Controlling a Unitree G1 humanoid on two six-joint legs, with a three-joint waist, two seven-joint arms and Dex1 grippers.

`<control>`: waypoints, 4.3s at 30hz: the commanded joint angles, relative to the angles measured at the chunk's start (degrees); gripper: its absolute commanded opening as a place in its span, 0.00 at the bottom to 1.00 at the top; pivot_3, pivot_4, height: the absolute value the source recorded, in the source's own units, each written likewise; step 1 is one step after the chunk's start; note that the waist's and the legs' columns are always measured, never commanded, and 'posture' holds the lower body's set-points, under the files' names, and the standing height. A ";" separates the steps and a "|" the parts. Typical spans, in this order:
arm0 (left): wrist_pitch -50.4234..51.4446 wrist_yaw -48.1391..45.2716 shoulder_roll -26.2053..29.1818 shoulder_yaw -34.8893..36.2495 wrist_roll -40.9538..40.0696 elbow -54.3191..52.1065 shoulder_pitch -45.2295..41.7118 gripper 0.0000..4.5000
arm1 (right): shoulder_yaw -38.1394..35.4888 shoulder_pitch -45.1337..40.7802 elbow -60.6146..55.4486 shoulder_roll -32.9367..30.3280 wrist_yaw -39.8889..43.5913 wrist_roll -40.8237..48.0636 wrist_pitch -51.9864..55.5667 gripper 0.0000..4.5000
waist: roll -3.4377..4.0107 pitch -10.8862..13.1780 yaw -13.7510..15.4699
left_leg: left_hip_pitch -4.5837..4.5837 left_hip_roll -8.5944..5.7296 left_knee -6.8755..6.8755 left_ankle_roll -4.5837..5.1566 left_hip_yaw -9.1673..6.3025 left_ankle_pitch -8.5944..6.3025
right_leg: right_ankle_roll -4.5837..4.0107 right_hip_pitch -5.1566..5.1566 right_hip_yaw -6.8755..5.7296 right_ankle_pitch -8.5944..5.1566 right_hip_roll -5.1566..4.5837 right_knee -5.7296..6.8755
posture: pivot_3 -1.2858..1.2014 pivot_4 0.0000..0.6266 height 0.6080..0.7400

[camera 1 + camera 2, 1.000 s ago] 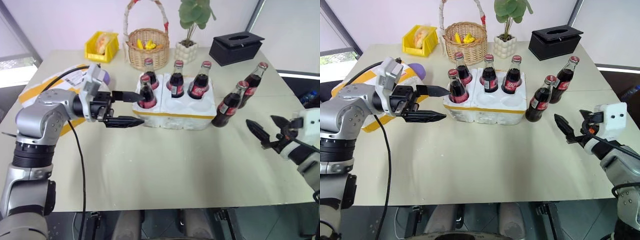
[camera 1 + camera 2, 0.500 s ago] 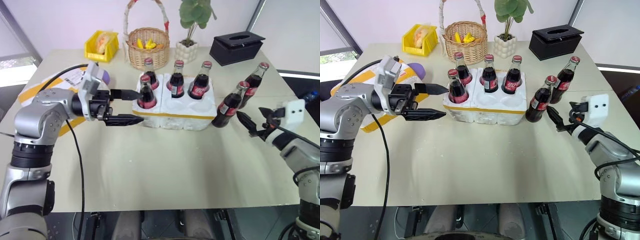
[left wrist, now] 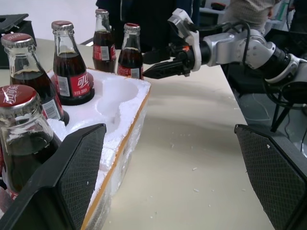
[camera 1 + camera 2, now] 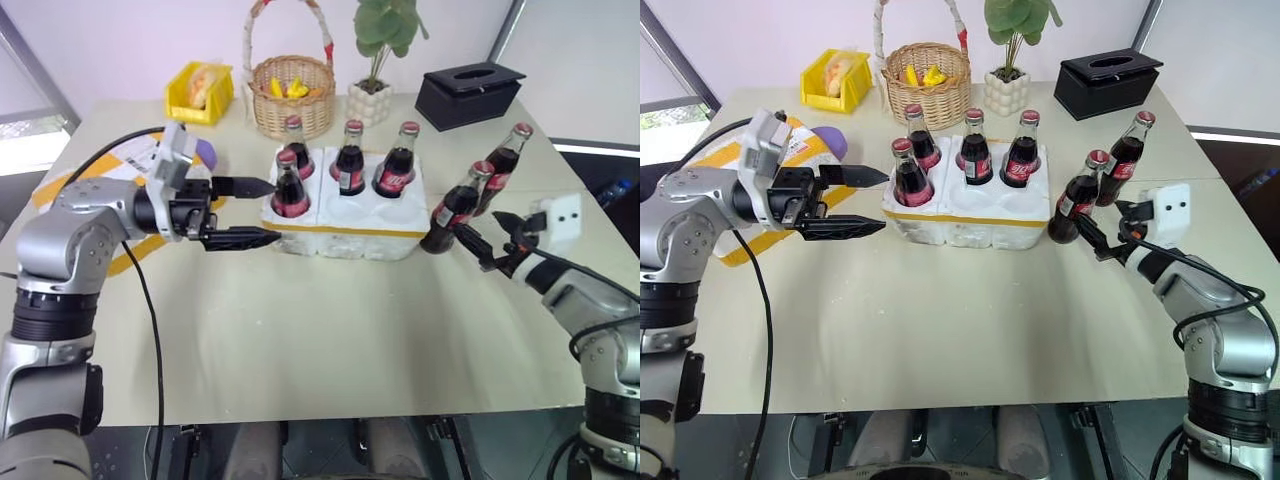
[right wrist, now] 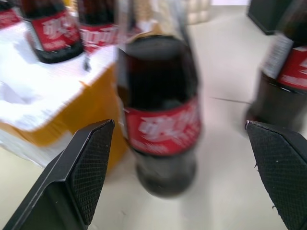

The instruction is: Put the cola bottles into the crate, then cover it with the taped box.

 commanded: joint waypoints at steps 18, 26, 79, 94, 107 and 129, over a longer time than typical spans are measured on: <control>-1.34 -0.45 1.12 1.46 -0.04 -0.55 -1.87 1.00 | 3.46 -8.62 13.49 2.89 1.83 -2.93 -8.50 0.88 | 0.00 0.00 -0.03 | -0.01 0.02 0.00 0.00 0.04 0.00 | -0.03 -0.04 0.02 0.03 0.01 0.00 | 0.52 0.24 1.00; -2.34 -0.62 0.29 0.84 0.74 0.93 -2.77 1.00 | 3.44 -8.49 10.85 3.24 1.04 -2.52 -7.78 0.60 | 0.00 0.01 -0.12 | -0.02 0.02 -0.02 0.00 0.05 0.00 | -0.03 -0.04 0.02 0.03 0.02 -0.01 | 0.52 0.24 1.00; 0.53 2.57 -0.24 1.47 -1.37 -4.28 -1.38 1.00 | 22.87 -21.89 6.05 12.17 2.38 -5.72 -0.62 0.71 | 0.24 0.17 -0.12 | -0.42 0.29 -0.07 0.01 0.06 0.00 | 0.11 -0.56 0.16 0.20 0.42 0.01 | 0.52 0.24 1.00; 1.63 1.88 -1.84 0.01 -2.06 -5.40 -2.55 1.00 | 5.29 -9.50 -11.61 3.48 2.04 2.66 6.64 0.99 | 0.19 0.14 0.19 | -0.28 0.29 -0.02 0.01 0.04 0.00 | -0.11 -0.35 0.20 0.16 0.45 -0.04 | 0.52 0.24 1.00; 5.67 12.89 -5.07 0.04 -2.68 -12.28 -3.61 1.00 | -14.23 0.90 -10.56 -3.19 -6.72 3.00 9.63 0.99 | 0.16 0.14 -0.15 | -0.03 0.30 0.01 0.01 0.05 0.00 | -0.21 -0.30 0.40 0.15 0.57 0.00 | 0.52 0.24 1.00; 10.57 17.88 -3.92 1.29 -5.09 -16.03 -5.26 1.00 | 0.17 -18.51 25.07 -2.67 -4.38 -11.59 -12.51 0.99 | 0.16 0.15 -0.17 | -0.06 0.29 -0.03 0.02 0.05 0.00 | -0.33 -0.31 0.48 0.23 0.65 -0.04 | 0.52 0.24 1.00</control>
